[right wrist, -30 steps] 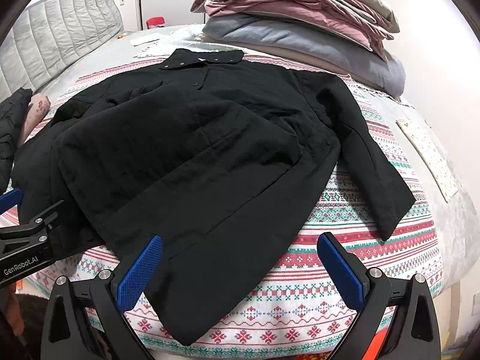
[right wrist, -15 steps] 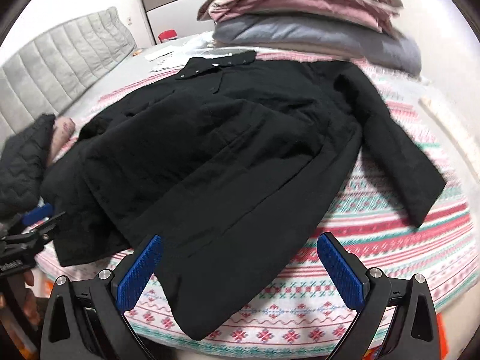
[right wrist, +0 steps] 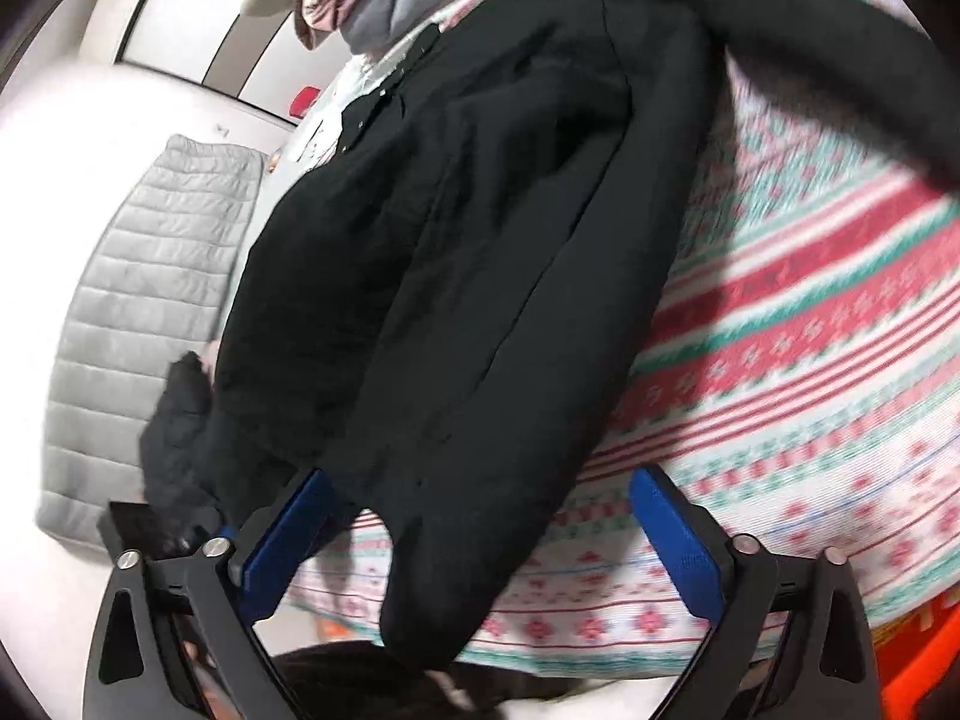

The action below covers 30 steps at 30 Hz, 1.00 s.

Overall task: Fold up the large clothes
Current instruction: 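Grasp the jacket hem with both grippers and lift it up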

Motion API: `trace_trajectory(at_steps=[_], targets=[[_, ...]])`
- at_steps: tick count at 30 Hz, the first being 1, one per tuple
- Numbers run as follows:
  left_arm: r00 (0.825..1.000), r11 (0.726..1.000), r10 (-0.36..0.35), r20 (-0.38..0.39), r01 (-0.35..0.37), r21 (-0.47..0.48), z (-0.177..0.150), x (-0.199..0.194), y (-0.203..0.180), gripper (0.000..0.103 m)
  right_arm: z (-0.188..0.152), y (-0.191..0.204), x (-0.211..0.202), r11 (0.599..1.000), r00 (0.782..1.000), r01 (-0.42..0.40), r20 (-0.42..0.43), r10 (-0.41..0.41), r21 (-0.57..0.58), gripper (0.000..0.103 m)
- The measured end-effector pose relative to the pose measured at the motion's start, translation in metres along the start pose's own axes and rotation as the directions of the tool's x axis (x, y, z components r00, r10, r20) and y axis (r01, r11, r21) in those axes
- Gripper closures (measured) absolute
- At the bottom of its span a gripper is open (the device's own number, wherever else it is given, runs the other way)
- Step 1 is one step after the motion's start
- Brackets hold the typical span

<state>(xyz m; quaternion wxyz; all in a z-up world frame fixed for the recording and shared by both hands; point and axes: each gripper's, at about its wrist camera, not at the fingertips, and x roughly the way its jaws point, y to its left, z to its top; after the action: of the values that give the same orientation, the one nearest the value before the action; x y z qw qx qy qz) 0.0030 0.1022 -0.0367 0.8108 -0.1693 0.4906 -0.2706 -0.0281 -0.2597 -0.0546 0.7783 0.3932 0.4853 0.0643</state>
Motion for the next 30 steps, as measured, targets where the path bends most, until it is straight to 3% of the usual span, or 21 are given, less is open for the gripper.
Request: trace_trajectory(at_steps=[2, 3, 4, 6, 7, 10, 14, 17, 20, 25, 27, 30], targets=[[0.999, 1.000, 0.013, -0.036, -0.013, 0.014, -0.002, 0.017, -0.005, 0.056, -0.002, -0.002, 0.017, 0.997, 0.997, -0.062, -0.032, 0.063, 0.040, 0.020], [0.999, 1.000, 0.022, -0.040, -0.021, 0.015, -0.004, 0.022, -0.008, 0.064, -0.003, 0.000, 0.021, 0.995, 0.995, -0.087, -0.047, 0.090, 0.053, 0.040], [0.999, 1.000, 0.026, -0.033, -0.026, 0.016, -0.005, 0.024, -0.010, 0.079, -0.006, 0.000, 0.026, 0.993, 0.992, -0.106, -0.059, 0.109, 0.060, 0.060], [0.999, 0.999, 0.030, -0.018, -0.030, 0.021, -0.005, 0.020, -0.014, 0.088, -0.011, 0.006, 0.035, 0.995, 0.995, -0.087, -0.051, 0.090, 0.041, 0.081], [0.999, 0.999, 0.033, -0.007, -0.033, 0.030, -0.006, 0.016, -0.016, 0.092, -0.013, 0.009, 0.033, 0.997, 0.997, -0.073, -0.031, 0.073, 0.023, 0.084], [0.999, 1.000, -0.005, 0.034, 0.004, 0.025, -0.001, -0.003, -0.022, 0.095, -0.013, 0.025, 0.016, 0.996, 0.998, -0.060, 0.032, 0.062, -0.060, 0.089], [0.991, 0.999, -0.039, 0.128, 0.035, 0.033, 0.013, -0.053, -0.030, 0.096, -0.008, 0.044, -0.036, 0.986, 0.989, -0.040, 0.136, 0.062, -0.160, 0.091], [0.978, 0.999, -0.043, 0.204, 0.042, 0.010, 0.020, -0.096, -0.026, 0.096, -0.002, 0.052, -0.084, 0.979, 0.974, 0.000, 0.222, 0.046, -0.204, 0.092], [0.974, 0.999, -0.032, 0.225, 0.037, -0.017, 0.024, -0.123, -0.008, 0.096, 0.000, 0.050, -0.130, 0.971, 0.953, 0.061, 0.304, 0.012, -0.231, 0.092], [0.994, 0.993, -0.005, 0.106, 0.018, -0.115, 0.009, -0.113, 0.036, 0.096, -0.001, 0.023, -0.163, 0.955, 0.934, 0.192, 0.340, -0.108, -0.226, 0.094], [0.995, 0.988, 0.091, 0.027, -0.086, -0.131, -0.007, -0.097, 0.052, 0.096, -0.005, 0.004, -0.163, 0.947, 0.934, 0.243, 0.314, -0.170, -0.212, 0.095], [0.971, 0.964, 0.209, -0.115, -0.224, -0.139, -0.029, -0.059, 0.078, 0.096, -0.014, -0.035, -0.139, 0.916, 0.924, 0.356, 0.216, -0.315, -0.186, 0.095]])
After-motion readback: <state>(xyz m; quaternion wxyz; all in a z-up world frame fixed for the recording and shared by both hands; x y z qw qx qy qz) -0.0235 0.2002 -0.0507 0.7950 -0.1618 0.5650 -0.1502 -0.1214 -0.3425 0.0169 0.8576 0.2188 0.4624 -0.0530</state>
